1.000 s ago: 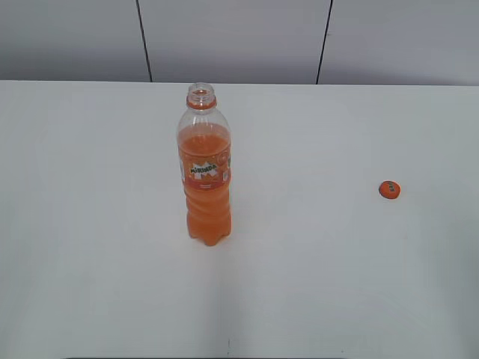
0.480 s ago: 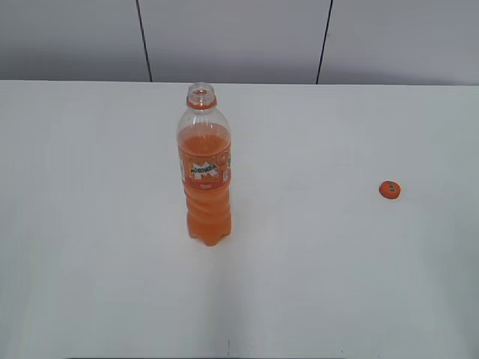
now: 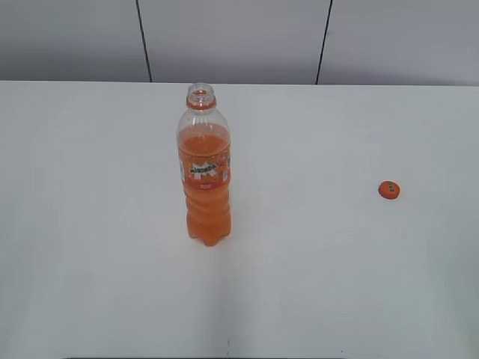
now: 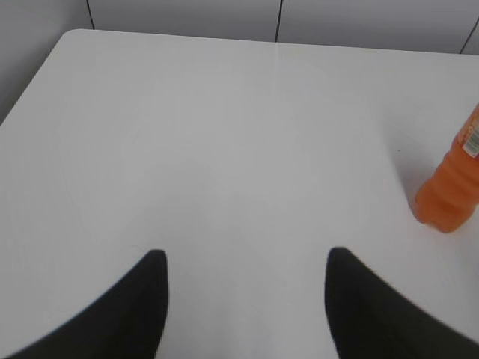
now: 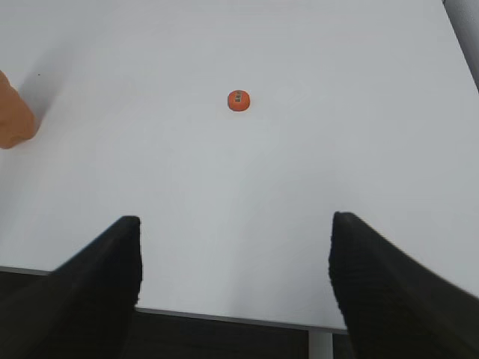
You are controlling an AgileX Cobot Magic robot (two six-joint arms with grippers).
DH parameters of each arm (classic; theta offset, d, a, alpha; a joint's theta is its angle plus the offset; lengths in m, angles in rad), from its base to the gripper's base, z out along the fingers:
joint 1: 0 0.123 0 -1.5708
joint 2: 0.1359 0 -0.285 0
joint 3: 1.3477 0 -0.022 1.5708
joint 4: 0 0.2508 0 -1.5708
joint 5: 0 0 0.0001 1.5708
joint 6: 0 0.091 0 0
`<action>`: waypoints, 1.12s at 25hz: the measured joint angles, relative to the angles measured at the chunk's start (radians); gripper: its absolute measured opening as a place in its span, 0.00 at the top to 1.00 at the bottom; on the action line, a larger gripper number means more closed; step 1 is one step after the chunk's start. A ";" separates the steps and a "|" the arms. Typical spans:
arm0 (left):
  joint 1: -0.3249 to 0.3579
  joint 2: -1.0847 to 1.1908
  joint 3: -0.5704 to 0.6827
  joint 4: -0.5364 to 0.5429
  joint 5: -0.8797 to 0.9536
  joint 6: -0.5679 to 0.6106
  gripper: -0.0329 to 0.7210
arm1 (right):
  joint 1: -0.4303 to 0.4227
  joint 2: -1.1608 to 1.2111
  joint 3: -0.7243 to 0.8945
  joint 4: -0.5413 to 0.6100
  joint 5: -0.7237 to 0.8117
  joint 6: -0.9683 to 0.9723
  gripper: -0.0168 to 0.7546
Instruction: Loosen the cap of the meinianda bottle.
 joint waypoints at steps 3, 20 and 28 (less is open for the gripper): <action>0.000 0.000 0.000 0.000 0.000 0.000 0.40 | 0.000 0.000 0.000 0.000 -0.001 0.001 0.22; -0.049 0.000 0.000 0.000 0.000 -0.001 0.47 | -0.008 0.000 0.000 0.000 -0.001 0.002 0.22; -0.050 0.000 0.000 -0.001 0.000 -0.001 0.50 | -0.052 0.000 0.000 0.000 -0.001 0.003 0.22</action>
